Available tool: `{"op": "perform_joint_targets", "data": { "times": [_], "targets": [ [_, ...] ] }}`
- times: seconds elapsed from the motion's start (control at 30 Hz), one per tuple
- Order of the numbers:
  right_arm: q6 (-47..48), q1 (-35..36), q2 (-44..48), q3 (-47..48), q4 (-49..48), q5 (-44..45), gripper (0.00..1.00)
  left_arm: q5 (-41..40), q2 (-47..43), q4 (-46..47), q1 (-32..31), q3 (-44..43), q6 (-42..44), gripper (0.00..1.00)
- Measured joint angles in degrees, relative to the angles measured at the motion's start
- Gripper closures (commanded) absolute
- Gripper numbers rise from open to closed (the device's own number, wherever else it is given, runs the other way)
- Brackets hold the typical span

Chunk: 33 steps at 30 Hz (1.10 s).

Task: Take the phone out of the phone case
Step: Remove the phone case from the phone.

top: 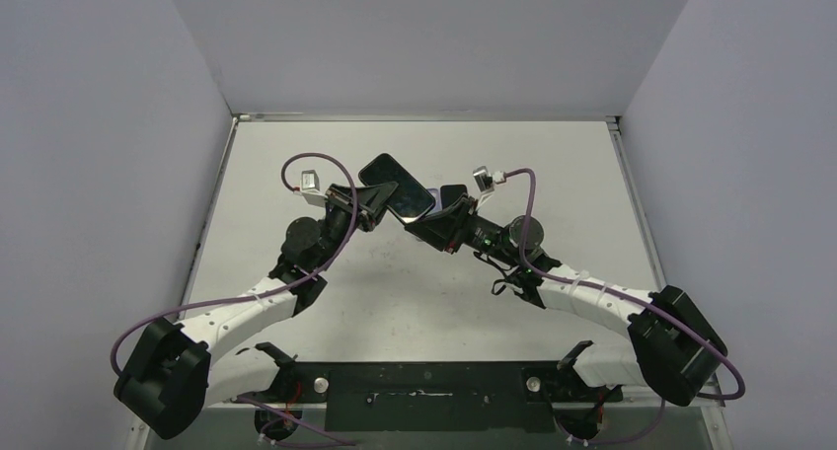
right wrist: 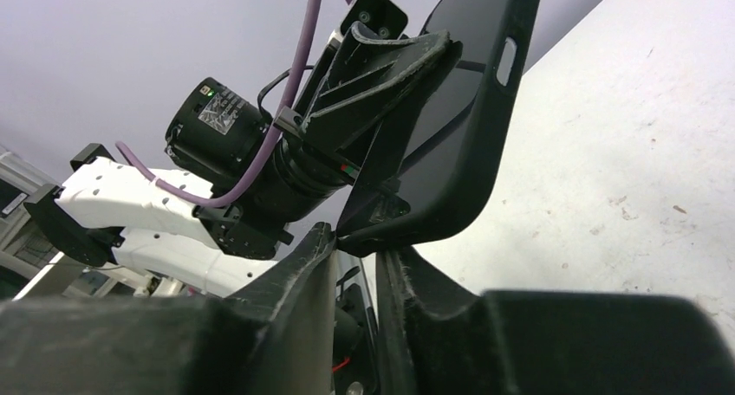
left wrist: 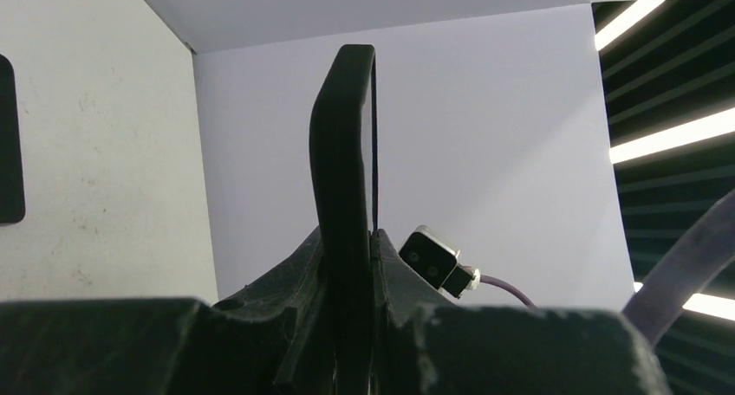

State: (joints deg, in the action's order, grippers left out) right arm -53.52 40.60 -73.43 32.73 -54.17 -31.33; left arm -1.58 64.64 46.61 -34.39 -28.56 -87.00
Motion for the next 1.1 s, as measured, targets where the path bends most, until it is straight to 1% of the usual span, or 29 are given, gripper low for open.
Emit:
{"op": "perform_joint_targets", "data": {
  "times": [0.07,0.17,0.27,0.53,0.77,0.8,0.9,0.93,0.97,1.03,1.07,1.1],
  "targets": [
    [0.4,0.0,-0.3,0.0,-0.3,-0.2,1.0,0.2,0.0,-1.1,0.2,-0.3,-0.8,1.0],
    [1.6,0.0,-0.4,0.0,-0.4,-1.1,1.0,1.2,0.3,-2.1,0.5,-0.9,-1.7,1.0],
    [5.0,0.0,-0.4,0.0,0.1,-1.5,1.0,2.8,1.3,-3.0,1.0,-1.5,-2.6,1.0],
    [18.0,0.0,0.5,0.0,6.8,-1.9,1.0,6.6,3.5,-5.9,2.4,-2.2,-3.2,1.0],
    [25.0,-0.9,1.0,0.7,10.5,-5.0,1.0,10.2,3.6,-6.3,3.8,-2.3,-1.8,1.0],
    [26.2,-1.1,1.0,0.9,11.5,-5.0,0.99,11.2,3.6,-6.4,4.1,-2.4,-1.3,1.0],
    [28.7,-2.1,1.0,0.9,14.6,-5.6,0.89,15.4,3.6,-6.8,5.9,-2.8,1.0,1.0],
    [29.5,-2.7,1.1,0.9,15.6,-6.2,0.85,17.2,3.6,-7.2,6.7,-3.0,2.1,1.0],
    [30.3,-3.4,1.3,0.9,16.9,-7.0,0.78,18.9,3.5,-7.7,7.6,-3.2,3.4,1.0],
    [31.7,-4.7,2.3,0.9,19.9,-9.2,0.61,21.7,3.3,-8.8,9.3,-3.7,6.5,1.0],
    [32.5,-5.3,3.0,1.0,21.6,-10.5,0.53,23.0,3.1,-9.5,10.1,-4.0,8.3,1.0],
    [33.4,-5.9,3.8,1.0,23.3,-11.8,0.48,24.1,3.1,-10.4,10.7,-4.5,10.0,1.0]
  ]
}}
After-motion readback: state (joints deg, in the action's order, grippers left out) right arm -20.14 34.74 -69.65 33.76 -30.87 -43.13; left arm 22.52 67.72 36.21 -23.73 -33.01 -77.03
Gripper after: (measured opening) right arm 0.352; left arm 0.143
